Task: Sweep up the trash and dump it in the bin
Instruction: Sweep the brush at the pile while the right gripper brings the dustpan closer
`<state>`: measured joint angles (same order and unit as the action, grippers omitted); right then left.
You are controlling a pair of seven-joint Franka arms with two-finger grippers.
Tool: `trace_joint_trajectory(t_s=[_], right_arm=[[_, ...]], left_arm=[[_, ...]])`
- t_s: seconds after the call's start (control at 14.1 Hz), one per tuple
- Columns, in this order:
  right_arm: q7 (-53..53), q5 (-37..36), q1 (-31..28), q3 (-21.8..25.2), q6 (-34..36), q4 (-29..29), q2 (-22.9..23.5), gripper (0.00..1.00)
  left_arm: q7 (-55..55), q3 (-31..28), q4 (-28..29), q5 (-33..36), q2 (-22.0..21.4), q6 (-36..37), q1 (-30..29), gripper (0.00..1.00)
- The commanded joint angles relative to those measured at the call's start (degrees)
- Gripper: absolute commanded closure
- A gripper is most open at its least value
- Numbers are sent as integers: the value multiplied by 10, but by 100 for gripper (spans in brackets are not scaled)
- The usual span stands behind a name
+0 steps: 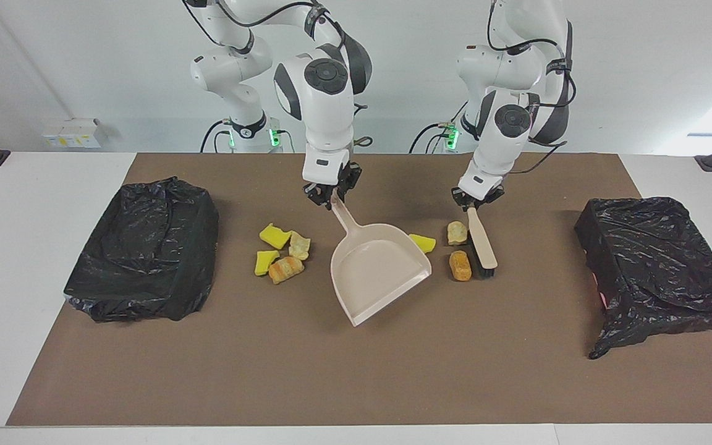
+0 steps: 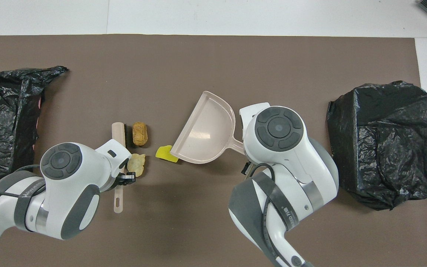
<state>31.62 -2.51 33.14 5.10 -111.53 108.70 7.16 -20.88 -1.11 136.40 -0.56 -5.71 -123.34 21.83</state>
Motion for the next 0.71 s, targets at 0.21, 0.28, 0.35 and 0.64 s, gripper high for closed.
trace_joint_trajectory(t_s=[0.21, 0.28, 0.35, 0.64], right_arm=[[152, 0, -43, -6, -49, 87, -51, 100], [150, 0, -41, -6, -49, 87, -51, 100], [146, 0, -40, -7, -52, 85, -49, 100], [97, 49, -4, -9, -89, 78, -7, 100]], left_arm=[[11, 3, 5, -7, -4, -9, -6, 100], [11, 3, 5, -7, -4, -8, -6, 100], [11, 3, 7, -7, -4, -9, -6, 100], [4, 2, 8, -8, -4, -6, -6, 100]])
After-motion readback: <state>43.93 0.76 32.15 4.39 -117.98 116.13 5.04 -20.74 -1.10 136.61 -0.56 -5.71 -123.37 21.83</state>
